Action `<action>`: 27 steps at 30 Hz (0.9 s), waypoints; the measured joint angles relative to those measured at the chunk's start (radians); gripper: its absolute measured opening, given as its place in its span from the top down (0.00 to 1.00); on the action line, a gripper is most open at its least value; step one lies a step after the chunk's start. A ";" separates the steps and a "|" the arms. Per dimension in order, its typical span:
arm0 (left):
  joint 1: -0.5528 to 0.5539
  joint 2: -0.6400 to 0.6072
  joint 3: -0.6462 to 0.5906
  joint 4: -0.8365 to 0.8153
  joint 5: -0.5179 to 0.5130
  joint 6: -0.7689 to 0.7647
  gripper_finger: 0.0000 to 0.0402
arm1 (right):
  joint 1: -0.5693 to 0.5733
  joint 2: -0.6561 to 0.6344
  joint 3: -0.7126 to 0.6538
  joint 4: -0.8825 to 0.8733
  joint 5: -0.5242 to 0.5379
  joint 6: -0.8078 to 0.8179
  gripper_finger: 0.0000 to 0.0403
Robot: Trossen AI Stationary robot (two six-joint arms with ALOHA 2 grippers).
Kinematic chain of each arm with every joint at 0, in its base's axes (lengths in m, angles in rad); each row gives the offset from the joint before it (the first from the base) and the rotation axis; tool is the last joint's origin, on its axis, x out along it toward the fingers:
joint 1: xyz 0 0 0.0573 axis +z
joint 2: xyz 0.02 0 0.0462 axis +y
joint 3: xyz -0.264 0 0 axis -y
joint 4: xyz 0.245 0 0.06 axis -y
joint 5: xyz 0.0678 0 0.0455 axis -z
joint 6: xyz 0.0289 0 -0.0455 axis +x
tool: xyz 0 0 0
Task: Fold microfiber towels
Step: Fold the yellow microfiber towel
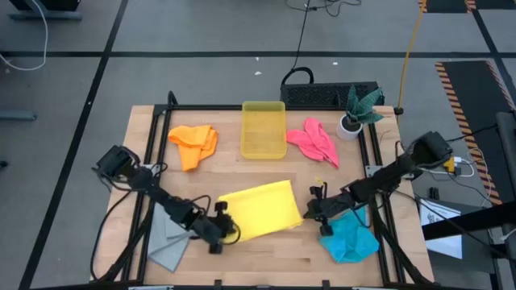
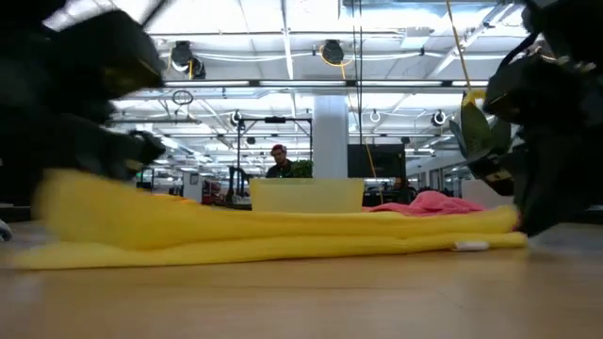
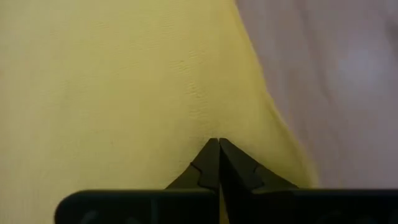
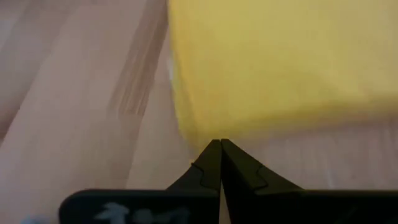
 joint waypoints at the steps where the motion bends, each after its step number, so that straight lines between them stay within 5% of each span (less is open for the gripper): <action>1: -0.009 -0.013 0.003 -0.009 -0.009 0.018 0.99 | 0.006 -0.023 -0.002 0.000 0.000 -0.001 1.00; 6: 0.001 -0.098 0.013 0.001 -0.200 0.054 0.96 | 0.004 -0.099 0.003 0.113 0.021 -0.007 1.00; 11: 0.049 -0.168 0.015 -0.104 -0.287 0.014 0.95 | -0.068 -0.049 0.003 0.252 0.062 -0.042 1.00; 19: 0.110 -0.160 -0.025 -0.457 -0.226 -0.245 0.97 | -0.187 0.163 0.003 0.385 0.057 0.002 1.00; 27: 0.093 -0.142 -0.133 -0.397 -0.239 -0.349 0.99 | -0.253 0.231 0.006 0.345 0.057 0.047 1.00</action>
